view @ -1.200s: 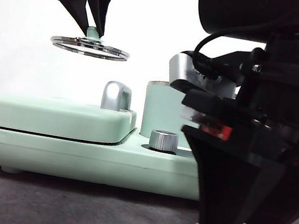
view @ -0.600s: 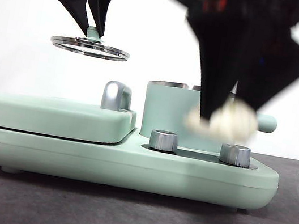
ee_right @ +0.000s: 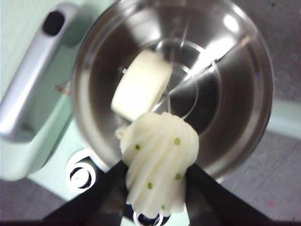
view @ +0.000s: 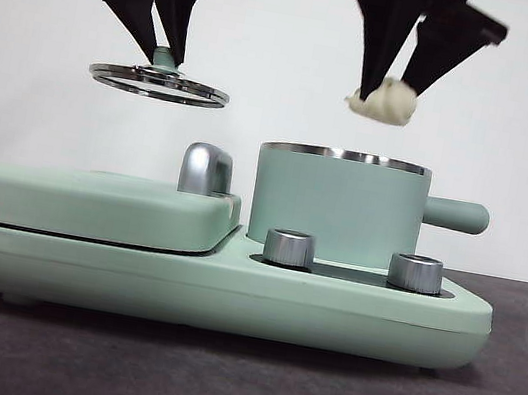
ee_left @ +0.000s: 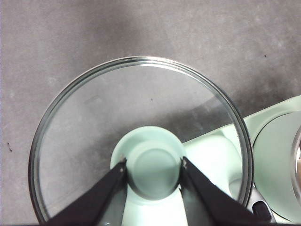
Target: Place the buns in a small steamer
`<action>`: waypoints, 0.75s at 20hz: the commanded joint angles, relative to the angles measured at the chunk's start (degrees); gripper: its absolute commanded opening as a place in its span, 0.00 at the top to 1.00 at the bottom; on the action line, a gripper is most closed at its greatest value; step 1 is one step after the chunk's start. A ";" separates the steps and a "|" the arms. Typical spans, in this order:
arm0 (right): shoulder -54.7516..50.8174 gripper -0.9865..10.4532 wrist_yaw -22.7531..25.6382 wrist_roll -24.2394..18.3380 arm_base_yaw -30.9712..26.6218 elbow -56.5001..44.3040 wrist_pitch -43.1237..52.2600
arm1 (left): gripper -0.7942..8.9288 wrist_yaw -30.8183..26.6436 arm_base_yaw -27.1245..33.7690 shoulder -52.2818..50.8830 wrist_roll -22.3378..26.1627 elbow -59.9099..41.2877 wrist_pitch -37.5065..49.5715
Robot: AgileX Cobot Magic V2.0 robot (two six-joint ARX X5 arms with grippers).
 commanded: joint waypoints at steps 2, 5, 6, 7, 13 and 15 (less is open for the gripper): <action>5.46 0.77 0.66 -3.15 -1.14 2.58 0.72 | 0.80 0.09 -0.22 -0.72 -0.17 2.34 0.90; 8.61 0.77 2.67 -4.35 -1.90 2.58 0.90 | 0.80 0.09 -0.24 -0.72 -0.20 2.34 0.90; 9.51 0.77 2.67 -5.03 -1.90 2.58 1.14 | 0.80 0.09 -0.22 -0.72 -0.20 2.34 0.90; 10.05 0.77 2.64 -5.35 -1.92 2.56 1.36 | 0.80 0.07 -0.22 -0.72 -0.17 2.34 0.90; 11.78 0.69 3.04 -5.84 -2.16 2.56 3.04 | 0.80 0.07 -0.22 -0.72 -0.20 2.34 0.87; 11.78 0.65 3.02 -5.79 -2.38 2.56 3.54 | 0.80 0.09 -0.22 -0.72 -0.20 2.34 0.87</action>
